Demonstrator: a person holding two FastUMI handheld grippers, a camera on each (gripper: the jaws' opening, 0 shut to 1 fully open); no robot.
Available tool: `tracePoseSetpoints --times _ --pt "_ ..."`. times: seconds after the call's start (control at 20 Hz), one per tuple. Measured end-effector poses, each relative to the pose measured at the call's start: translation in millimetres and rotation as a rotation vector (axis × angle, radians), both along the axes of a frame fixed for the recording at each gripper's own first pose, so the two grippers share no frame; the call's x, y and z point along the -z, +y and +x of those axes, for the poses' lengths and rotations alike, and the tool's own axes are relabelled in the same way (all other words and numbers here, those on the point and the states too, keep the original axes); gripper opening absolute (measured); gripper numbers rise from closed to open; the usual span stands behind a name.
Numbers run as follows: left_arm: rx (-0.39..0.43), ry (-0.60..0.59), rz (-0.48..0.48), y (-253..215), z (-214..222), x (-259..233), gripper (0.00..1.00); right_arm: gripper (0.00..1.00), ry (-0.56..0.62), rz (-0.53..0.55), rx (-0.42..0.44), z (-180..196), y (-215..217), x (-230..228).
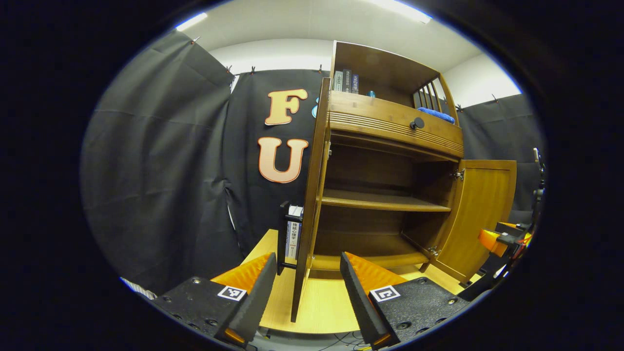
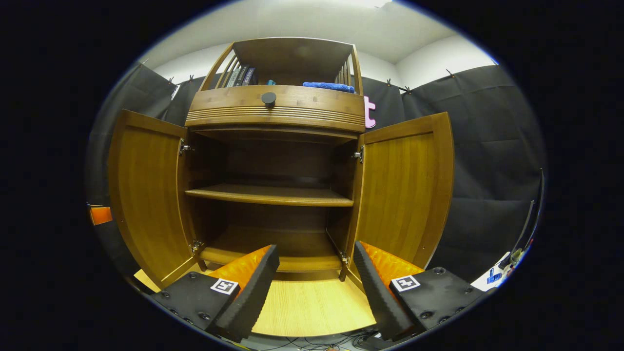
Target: Open the right door of the double-door shoe cabinet with the right hand, and open the left door with the left hand.
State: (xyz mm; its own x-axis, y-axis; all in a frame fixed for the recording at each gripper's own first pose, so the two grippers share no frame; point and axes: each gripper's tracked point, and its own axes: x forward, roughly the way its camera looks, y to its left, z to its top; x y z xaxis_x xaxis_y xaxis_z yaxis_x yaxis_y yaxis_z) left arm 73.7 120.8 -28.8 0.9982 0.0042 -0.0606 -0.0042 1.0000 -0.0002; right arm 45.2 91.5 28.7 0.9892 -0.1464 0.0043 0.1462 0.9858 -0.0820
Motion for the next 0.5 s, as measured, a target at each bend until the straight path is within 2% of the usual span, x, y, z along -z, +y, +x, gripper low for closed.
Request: tracePoseSetpoints --times 0.05,0.1,0.25,0.5 --pt "0.002 0.000 -0.001 -0.7 0.4 0.2 0.73 0.94 -0.001 0.000 0.001 -0.8 -0.3 0.0" --pt "0.002 0.000 0.000 -0.9 0.2 -0.2 0.78 0.94 -0.002 0.000 0.003 -0.5 -0.7 -0.5" --pt "0.004 -0.002 0.003 -0.3 0.7 0.0 0.74 0.94 0.001 0.004 0.005 -1.3 -1.5 1.3" --pt "0.008 0.002 0.004 -0.9 0.6 0.3 0.74 0.94 0.006 0.007 0.004 -0.2 -0.3 2.7"
